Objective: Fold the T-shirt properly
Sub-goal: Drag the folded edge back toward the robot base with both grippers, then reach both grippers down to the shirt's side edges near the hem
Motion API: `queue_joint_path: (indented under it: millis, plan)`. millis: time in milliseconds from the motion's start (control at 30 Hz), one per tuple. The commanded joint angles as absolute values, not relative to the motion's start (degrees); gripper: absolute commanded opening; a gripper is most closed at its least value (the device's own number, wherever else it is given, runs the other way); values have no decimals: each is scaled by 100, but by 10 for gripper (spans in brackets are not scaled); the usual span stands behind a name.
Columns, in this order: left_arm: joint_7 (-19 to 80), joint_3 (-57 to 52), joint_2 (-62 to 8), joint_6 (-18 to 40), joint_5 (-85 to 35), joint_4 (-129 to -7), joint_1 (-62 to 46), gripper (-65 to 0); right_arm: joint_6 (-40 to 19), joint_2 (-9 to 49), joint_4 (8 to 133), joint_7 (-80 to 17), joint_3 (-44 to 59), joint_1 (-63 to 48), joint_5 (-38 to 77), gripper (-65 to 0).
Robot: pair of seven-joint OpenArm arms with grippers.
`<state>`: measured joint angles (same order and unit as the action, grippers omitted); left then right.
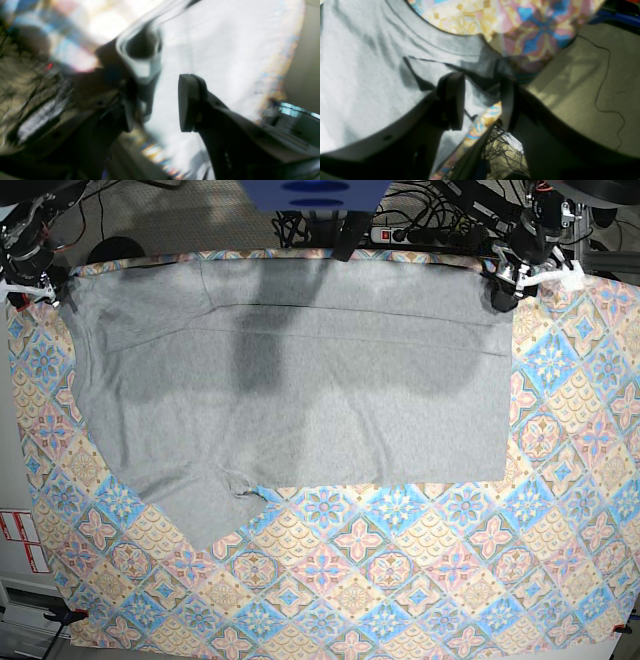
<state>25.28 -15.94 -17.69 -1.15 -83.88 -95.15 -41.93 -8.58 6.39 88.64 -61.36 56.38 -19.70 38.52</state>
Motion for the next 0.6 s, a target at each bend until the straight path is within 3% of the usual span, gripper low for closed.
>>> queue_joint_path:
  millis: [0,200,367,567]
  plan:
    - [2492,-1710,-1833,-48,-8409,-9692,-4224,-376,-875,734,8980,-6070,5771,-2000,3899,-409]
    - [2730,-2255,-1938,-48,-8391,-9754,-3626,-376,-875,778,8980,-6070,5648,-1604,3908,-409]
    - [3538,-2308,-2132,-48,-8075,-9323,-2527,-376,-875,1138,9112,-6070,4629,-1393,3908,-413]
    - [3644,-2176,-2334,-48,-7020,-8716,-1446,-382,-875,1393,9095,-6026,3407,-884,3890,-413]
